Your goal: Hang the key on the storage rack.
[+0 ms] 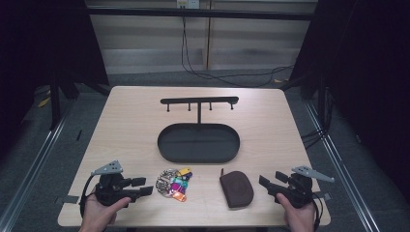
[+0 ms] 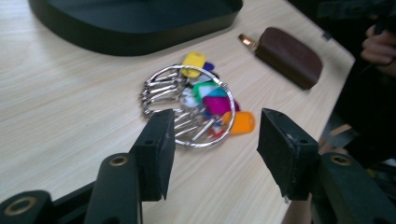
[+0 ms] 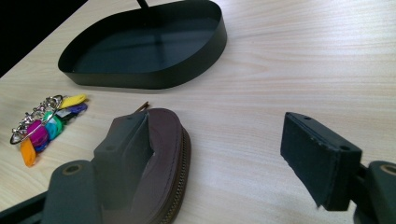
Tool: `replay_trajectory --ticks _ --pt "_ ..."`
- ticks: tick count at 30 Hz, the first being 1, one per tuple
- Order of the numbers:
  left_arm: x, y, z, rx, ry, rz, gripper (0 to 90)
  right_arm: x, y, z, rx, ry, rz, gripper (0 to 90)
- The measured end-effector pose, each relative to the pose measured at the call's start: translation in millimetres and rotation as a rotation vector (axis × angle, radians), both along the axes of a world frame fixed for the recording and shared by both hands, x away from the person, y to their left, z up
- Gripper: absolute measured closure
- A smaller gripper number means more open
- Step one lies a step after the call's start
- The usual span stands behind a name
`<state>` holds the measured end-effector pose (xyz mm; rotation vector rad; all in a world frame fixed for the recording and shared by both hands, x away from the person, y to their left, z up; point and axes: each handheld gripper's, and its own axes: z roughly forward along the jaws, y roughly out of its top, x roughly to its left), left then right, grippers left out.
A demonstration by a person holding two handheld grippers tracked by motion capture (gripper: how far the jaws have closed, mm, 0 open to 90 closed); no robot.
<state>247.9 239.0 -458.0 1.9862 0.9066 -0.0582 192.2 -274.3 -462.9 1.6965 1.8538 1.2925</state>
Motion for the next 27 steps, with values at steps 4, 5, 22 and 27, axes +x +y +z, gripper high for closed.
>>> replay_trajectory --ticks 4,5,22,27 --pt "0.7 0.1 -0.1 0.031 -0.003 0.008 49.9 1.1 -2.0 -1.1 0.014 0.009 -0.006 24.0" --pt "0.8 0.1 -0.1 0.033 -0.003 0.006 50.4 1.1 -2.1 -1.0 0.015 0.011 -0.010 24.0" --pt "-0.7 -6.4 7.1 0.068 -0.010 0.034 57.7 0.0 -1.5 -0.7 0.005 0.011 -0.007 22.6" --pt "-0.4 -8.9 11.2 0.065 -0.013 0.018 58.8 -1.2 0.4 -0.3 -0.003 0.010 0.002 22.2"
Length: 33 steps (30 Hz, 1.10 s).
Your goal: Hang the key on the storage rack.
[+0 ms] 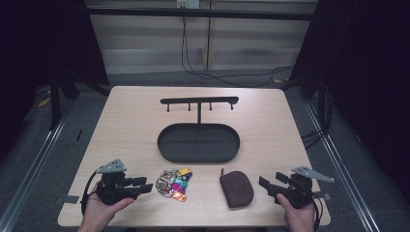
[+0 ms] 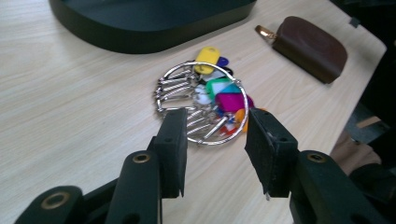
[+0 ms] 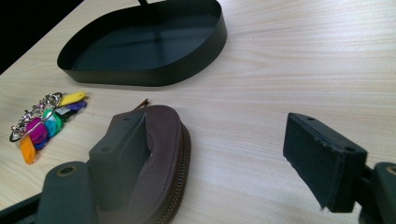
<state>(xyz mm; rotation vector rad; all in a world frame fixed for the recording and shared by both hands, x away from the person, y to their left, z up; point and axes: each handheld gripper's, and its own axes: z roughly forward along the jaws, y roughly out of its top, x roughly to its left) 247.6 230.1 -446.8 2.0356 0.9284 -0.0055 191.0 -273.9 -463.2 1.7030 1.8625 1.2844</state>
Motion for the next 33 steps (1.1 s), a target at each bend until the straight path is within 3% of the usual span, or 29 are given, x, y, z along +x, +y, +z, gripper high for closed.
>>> replay_trajectory --ticks 5,8,11,14,20,22,23,33 --pt "0.3 -7.3 2.2 0.030 -0.001 -0.001 57.5 1.8 -1.9 -0.8 0.004 0.005 -0.005 21.4" --pt "1.9 -9.0 2.5 0.025 0.010 -0.005 52.9 1.6 -1.3 -0.7 -0.001 0.004 -0.003 21.3" --pt "3.7 -12.7 6.2 0.006 0.025 -0.040 50.0 0.6 -0.7 0.0 -0.011 -0.004 -0.006 19.9" --pt "4.0 -15.7 9.2 0.014 0.022 -0.063 51.8 0.5 -1.4 -0.4 -0.004 -0.004 -0.004 19.2" --pt "8.3 -32.0 18.2 0.123 -0.003 -0.135 58.3 2.1 -1.5 -1.4 -0.001 0.007 -0.005 18.9" --pt "9.2 -37.3 20.6 0.142 -0.001 -0.154 60.0 1.9 -1.0 -1.2 -0.002 0.005 -0.003 18.9" --pt "10.9 -43.1 21.5 0.160 -0.004 -0.125 62.1 2.3 0.1 -1.1 -0.015 0.002 -0.001 18.6" --pt "19.5 -63.9 21.1 0.162 0.051 -0.180 56.3 4.1 0.9 -1.9 -0.024 0.010 0.007 17.7"
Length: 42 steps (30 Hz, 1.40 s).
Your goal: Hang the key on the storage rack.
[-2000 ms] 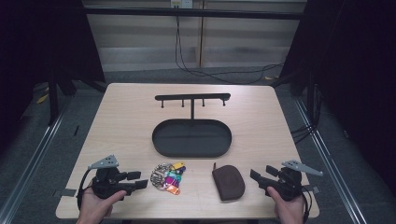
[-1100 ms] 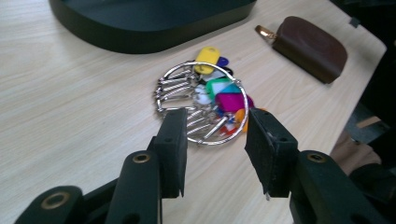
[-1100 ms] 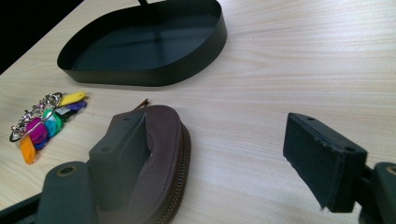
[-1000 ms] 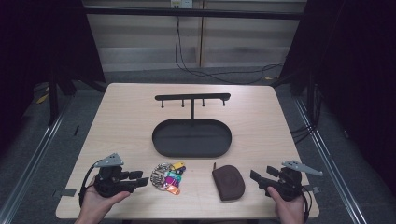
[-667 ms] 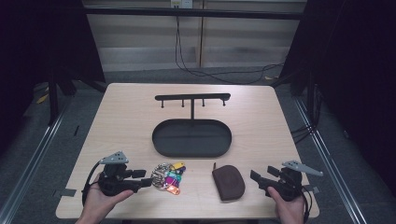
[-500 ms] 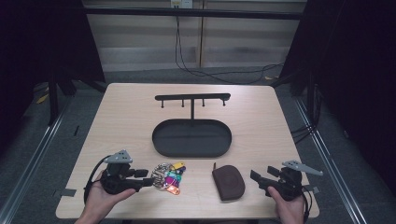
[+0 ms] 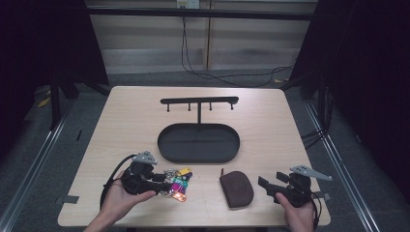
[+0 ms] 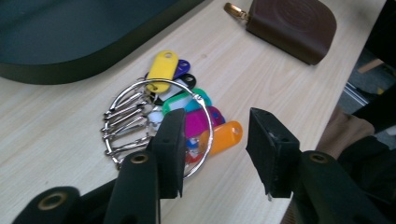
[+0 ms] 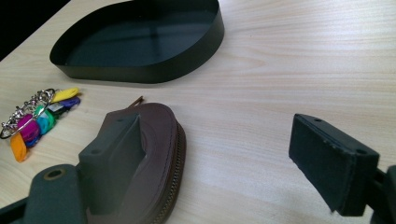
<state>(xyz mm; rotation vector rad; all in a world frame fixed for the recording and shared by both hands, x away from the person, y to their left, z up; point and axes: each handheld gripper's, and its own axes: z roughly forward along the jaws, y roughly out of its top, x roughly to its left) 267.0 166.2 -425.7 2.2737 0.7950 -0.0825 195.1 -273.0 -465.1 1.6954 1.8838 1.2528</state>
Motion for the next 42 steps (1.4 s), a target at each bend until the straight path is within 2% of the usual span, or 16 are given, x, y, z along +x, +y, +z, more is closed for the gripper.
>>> replay_trajectory --ticks 2,4,6,10,14,17,18,19,25,28,34,35,37,41,42 --pt "4.5 -2.8 3.8 0.021 0.016 -0.017 56.2 -0.3 0.7 0.2 0.000 -0.002 0.003 17.6" --pt "5.5 -4.8 5.5 0.028 0.013 -0.017 56.2 -0.4 1.1 0.3 -0.001 -0.002 0.004 17.6" --pt "7.8 -8.5 9.2 0.039 0.017 -0.043 58.0 -0.6 1.3 0.3 0.001 0.000 0.005 17.6" --pt "9.6 -22.0 11.2 0.114 0.026 -0.097 64.2 -0.4 0.4 0.2 -0.002 0.000 0.004 17.6" --pt "10.6 -34.5 5.5 0.164 0.062 -0.122 67.7 -0.7 0.8 0.1 -0.003 0.002 0.005 17.6" --pt "13.5 -39.1 1.4 0.180 0.084 -0.112 67.6 -0.6 1.1 0.0 -0.005 0.003 0.005 17.7" --pt "17.5 -40.1 -0.1 0.184 0.104 -0.112 66.6 -0.3 1.1 -0.3 -0.005 0.007 0.005 17.7" --pt "17.5 -40.1 -0.1 0.184 0.104 -0.112 66.4 -0.3 1.1 -0.3 -0.005 0.007 0.005 17.7" --pt "27.8 -47.8 -3.6 0.276 0.163 -0.115 70.6 0.8 1.2 -0.6 -0.006 0.008 0.007 17.7" --pt "30.1 -50.0 -5.6 0.281 0.175 -0.115 71.4 0.8 1.2 -0.5 -0.007 0.009 0.007 17.7" --pt "33.6 -58.2 -10.0 0.333 0.199 -0.135 72.9 1.0 1.7 -0.7 -0.011 0.010 0.008 17.8" --pt "34.4 -61.6 -11.6 0.352 0.211 -0.138 72.9 1.1 1.7 -0.7 -0.011 0.011 0.008 17.8" --pt "34.9 -63.4 -13.0 0.358 0.223 -0.139 72.8 1.1 1.5 -0.8 -0.010 0.010 0.007 17.8" --pt "37.4 -68.8 -18.3 0.395 0.229 -0.149 70.5 0.6 1.4 -0.5 -0.011 0.010 0.008 17.8" --pt "37.2 -70.2 -18.9 0.397 0.231 -0.132 70.5 0.6 1.4 -0.5 -0.011 0.010 0.008 17.8"
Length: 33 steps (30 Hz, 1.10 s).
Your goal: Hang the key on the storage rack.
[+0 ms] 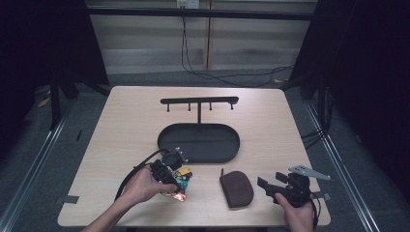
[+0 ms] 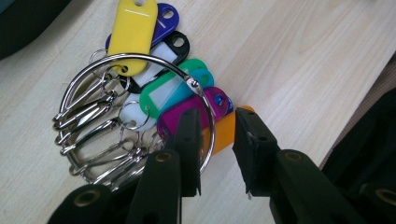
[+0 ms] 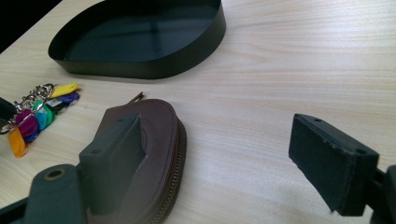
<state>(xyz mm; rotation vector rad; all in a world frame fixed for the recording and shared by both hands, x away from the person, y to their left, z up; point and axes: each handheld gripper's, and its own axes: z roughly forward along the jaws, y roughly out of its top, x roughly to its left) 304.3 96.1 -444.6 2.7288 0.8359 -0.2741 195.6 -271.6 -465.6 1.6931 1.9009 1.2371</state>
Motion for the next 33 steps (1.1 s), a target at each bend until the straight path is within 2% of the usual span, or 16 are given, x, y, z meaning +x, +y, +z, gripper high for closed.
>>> replay_trajectory --ticks 3,5,9,16,24,27,33 --pt "2.3 -1.4 -1.2 0.016 0.003 -0.001 70.3 0.6 0.1 -0.4 -0.001 0.003 -0.002 17.8" --pt "2.4 -2.7 -2.7 0.025 0.010 -0.004 74.1 0.6 0.4 -0.4 -0.004 0.002 0.000 17.8" --pt "1.5 -7.4 -5.5 0.039 0.004 -0.019 76.0 0.5 0.4 -0.2 -0.006 0.001 -0.001 17.8" --pt "1.7 -16.1 -10.2 0.068 0.020 -0.028 75.3 0.4 0.0 -0.2 -0.004 0.001 -0.004 17.8" --pt "-2.7 -25.2 -9.9 0.120 -0.002 -0.051 70.6 1.9 -0.5 -1.1 -0.005 0.009 -0.006 18.0" --pt "-0.8 -26.8 -9.5 0.146 -0.008 -0.072 73.8 1.5 -0.6 -0.9 -0.005 0.007 -0.006 18.1" --pt "-0.6 -26.3 -9.7 0.158 -0.022 -0.069 81.2 1.4 -0.9 -0.9 -0.002 0.011 -0.010 18.6"
